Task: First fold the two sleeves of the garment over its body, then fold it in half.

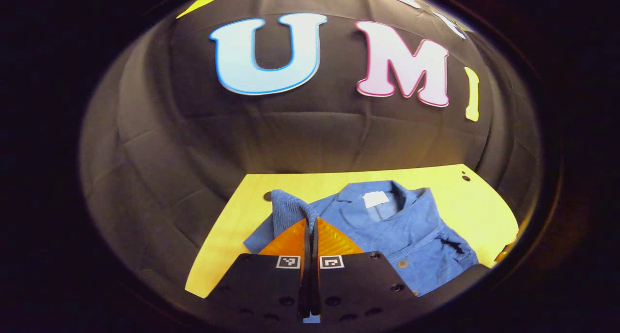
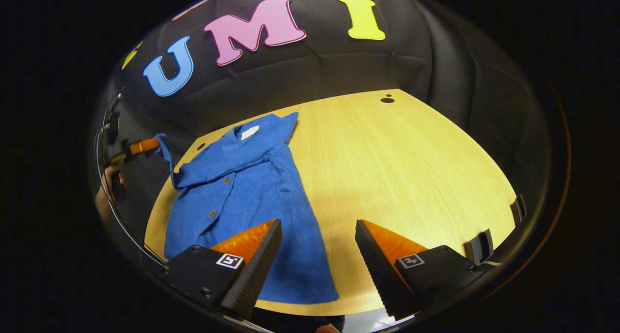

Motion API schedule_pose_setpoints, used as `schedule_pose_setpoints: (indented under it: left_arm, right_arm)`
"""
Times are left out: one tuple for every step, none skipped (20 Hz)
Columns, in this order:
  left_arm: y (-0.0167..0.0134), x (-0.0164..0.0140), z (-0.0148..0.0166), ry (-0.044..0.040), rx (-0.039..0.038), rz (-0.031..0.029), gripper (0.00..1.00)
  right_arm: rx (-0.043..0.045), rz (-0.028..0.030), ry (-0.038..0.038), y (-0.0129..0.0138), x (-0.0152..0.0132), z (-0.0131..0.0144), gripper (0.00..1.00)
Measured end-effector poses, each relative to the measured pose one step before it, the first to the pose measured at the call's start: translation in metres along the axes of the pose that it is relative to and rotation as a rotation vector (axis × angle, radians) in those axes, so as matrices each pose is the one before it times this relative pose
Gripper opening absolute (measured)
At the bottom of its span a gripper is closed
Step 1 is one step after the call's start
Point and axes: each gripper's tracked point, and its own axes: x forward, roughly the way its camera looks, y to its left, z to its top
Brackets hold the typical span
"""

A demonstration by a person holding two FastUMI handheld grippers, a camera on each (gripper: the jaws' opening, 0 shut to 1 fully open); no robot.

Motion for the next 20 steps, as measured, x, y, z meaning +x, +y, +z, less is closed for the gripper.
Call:
schedule_pose_setpoints:
  left_arm:
    - [-0.01579, 0.00626, 0.00534, -0.00319, 0.01919, -0.01488, 0.00]
    - [-0.01723, 0.00621, 0.00512, 0.00177, 0.01894, -0.01735, 0.00]
    - [-0.01706, 0.00375, 0.00219, 0.00399, 0.01543, -0.01659, 0.00]
    - [-0.03406, 0.01121, 0.00361, 0.01207, 0.02013, -0.03409, 0.00]
    - [-0.01581, 0.00660, 0.00214, 0.00595, 0.00669, -0.01950, 0.00]
    - [-0.02117, 0.00630, 0.00321, 0.00331, 0.00866, -0.02192, 0.00]
    - [-0.01929, 0.00894, 0.00273, 0.00211, 0.00999, -0.02084, 0.00]
    - [-0.02930, 0.01191, 0.00434, 0.00737, 0.01741, -0.03064, 0.00]
    - [-0.01381, 0.00615, 0.00273, 0.00345, 0.00715, -0.01490, 0.00]
    - [-0.01571, 0.00826, 0.00104, 0.00696, 0.00879, -0.01574, 0.00]
    - [-0.01075, 0.00637, 0.00045, 0.00764, 0.00465, -0.00998, 0.00]
    - [-0.01231, 0.00617, -0.00337, 0.01704, 0.00447, -0.00993, 0.00]
    - [-0.00805, 0.00830, -0.00200, 0.01851, 0.00853, 0.00355, 0.00]
    - [-0.00374, 0.00481, 0.00073, 0.00444, 0.00889, 0.01141, 0.00]
    - [-0.00457, 0.00360, 0.00168, 0.00335, 0.00664, -0.00344, 0.00]
    - [-0.00978, -0.00072, -0.00029, 0.00365, -0.00066, -0.04326, 0.01]
    - [-0.00979, -0.00686, 0.00170, -0.02280, -0.00750, -0.04084, 0.40]
    - [0.00137, -0.00924, 0.00098, -0.02922, 0.00745, 0.00456, 0.78]
    - [0.00656, -0.01191, -0.00034, -0.01858, 0.02229, 0.01476, 0.84]
    - [0.01614, -0.03012, -0.01175, -0.01240, 0.00243, 0.03045, 0.84]
  right_arm:
    - [0.00481, 0.00125, 0.00784, -0.00472, -0.00251, -0.00345, 0.99]
    - [0.00386, 0.00157, 0.00560, -0.00440, -0.00168, -0.00296, 0.99]
    - [0.00183, -0.00152, 0.00441, -0.00599, -0.00194, -0.00267, 0.99]
    - [0.00622, -0.00251, -0.00029, -0.00893, -0.00405, -0.00205, 0.99]
    - [0.00896, 0.00150, 0.00145, -0.00643, -0.00219, -0.00131, 0.99]
    - [0.00654, 0.00175, 0.00444, -0.00596, -0.00226, -0.00195, 0.99]
    - [0.00256, 0.00052, 0.00445, -0.00520, -0.00261, -0.00168, 0.99]
    - [-0.00414, -0.00078, 0.01508, -0.00888, -0.00173, -0.00489, 0.99]
    - [-0.00252, 0.00040, 0.00460, -0.00435, -0.00102, -0.00148, 0.99]
    - [-0.00122, 0.00446, 0.00544, -0.00381, -0.00078, -0.00083, 0.99]
    - [0.00071, 0.00665, 0.00484, -0.00156, 0.00102, -0.00142, 0.99]
    - [0.00290, 0.00849, 0.00524, -0.00088, 0.00161, 0.00190, 0.99]
    - [0.00290, 0.00570, 0.00273, -0.00089, 0.00189, 0.00125, 0.99]
    - [0.00336, 0.01414, 0.00436, 0.00188, 0.00198, 0.00054, 0.99]
    - [-0.00068, 0.01122, 0.00199, 0.00242, 0.00063, 0.00124, 0.99]
    - [-0.00537, 0.00917, -0.00049, 0.00199, 0.00142, 0.00223, 0.99]
    - [-0.01277, 0.01653, -0.00024, 0.00460, 0.00036, 0.00181, 0.99]
    - [-0.01073, 0.01220, 0.00239, 0.00363, 0.00206, 0.00096, 0.99]
    - [-0.01125, 0.01606, 0.00374, 0.00591, 0.00368, 0.00271, 0.99]
    - [-0.02146, 0.03533, 0.01565, 0.01443, 0.00854, 0.00161, 0.99]
